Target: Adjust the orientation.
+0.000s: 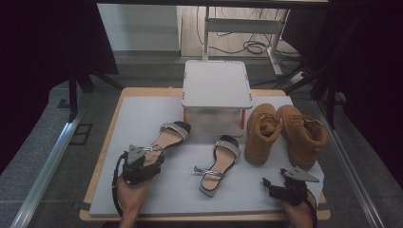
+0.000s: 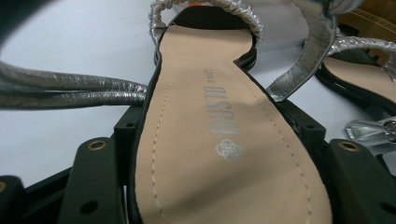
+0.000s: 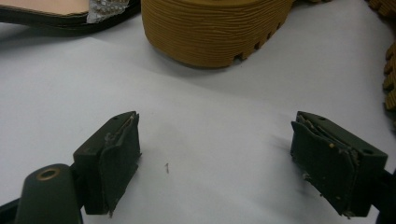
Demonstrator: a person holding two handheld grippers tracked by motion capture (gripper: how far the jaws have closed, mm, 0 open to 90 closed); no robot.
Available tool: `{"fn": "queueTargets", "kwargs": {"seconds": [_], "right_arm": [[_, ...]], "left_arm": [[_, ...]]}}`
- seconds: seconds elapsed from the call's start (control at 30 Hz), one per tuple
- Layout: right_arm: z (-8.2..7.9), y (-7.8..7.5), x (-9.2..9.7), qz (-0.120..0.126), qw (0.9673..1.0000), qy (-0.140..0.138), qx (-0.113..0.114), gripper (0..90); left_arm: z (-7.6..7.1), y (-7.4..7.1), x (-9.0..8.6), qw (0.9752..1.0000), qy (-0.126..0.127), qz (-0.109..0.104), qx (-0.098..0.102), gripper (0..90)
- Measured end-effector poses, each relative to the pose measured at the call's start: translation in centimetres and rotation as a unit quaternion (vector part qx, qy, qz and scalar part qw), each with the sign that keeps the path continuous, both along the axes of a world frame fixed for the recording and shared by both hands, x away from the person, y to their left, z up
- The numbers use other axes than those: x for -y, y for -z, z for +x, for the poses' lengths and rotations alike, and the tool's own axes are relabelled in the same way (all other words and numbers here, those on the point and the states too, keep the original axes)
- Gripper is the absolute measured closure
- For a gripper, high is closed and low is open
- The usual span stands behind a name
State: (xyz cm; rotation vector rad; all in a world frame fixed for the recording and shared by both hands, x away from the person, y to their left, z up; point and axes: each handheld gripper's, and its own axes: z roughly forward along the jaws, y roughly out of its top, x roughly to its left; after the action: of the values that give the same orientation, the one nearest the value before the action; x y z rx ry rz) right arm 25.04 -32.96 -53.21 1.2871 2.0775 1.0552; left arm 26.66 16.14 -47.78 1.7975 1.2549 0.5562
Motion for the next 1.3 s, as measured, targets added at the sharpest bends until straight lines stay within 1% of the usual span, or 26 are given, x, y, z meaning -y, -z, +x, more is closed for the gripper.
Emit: {"fn": "queueTargets", "kwargs": {"seconds": [0.33,0.57,0.97,1.1,1.23,1.3], "right_arm": [[0.0,0.0,0.0,0.000,1.0000,0.000,0.000,15.8],[0.0,0.0,0.0,0.000,1.0000,0.000,0.000,15.9],[0.0,0.0,0.0,0.001,1.0000,0.000,-0.001,15.9],[0.0,0.0,0.0,0.001,1.0000,0.000,0.000,15.9],[0.0,0.0,0.0,0.001,1.0000,0.000,-0.001,15.9],[0.0,0.0,0.0,0.001,1.0000,0.000,0.000,15.9]], "left_arm": [[1.0,-0.1,2.1,0.9998,0.021,-0.004,0.002,39.3],[2.6,0.0,3.5,0.9996,0.026,-0.007,0.001,39.3],[5.5,0.5,6.0,0.9998,0.018,-0.011,-0.003,39.3],[6.3,0.8,6.7,0.9999,0.010,-0.010,-0.004,39.3],[7.3,1.1,7.6,0.9999,0.001,-0.014,-0.008,39.3],[7.7,1.3,7.9,0.9999,-0.002,-0.011,-0.008,39.3]]}}
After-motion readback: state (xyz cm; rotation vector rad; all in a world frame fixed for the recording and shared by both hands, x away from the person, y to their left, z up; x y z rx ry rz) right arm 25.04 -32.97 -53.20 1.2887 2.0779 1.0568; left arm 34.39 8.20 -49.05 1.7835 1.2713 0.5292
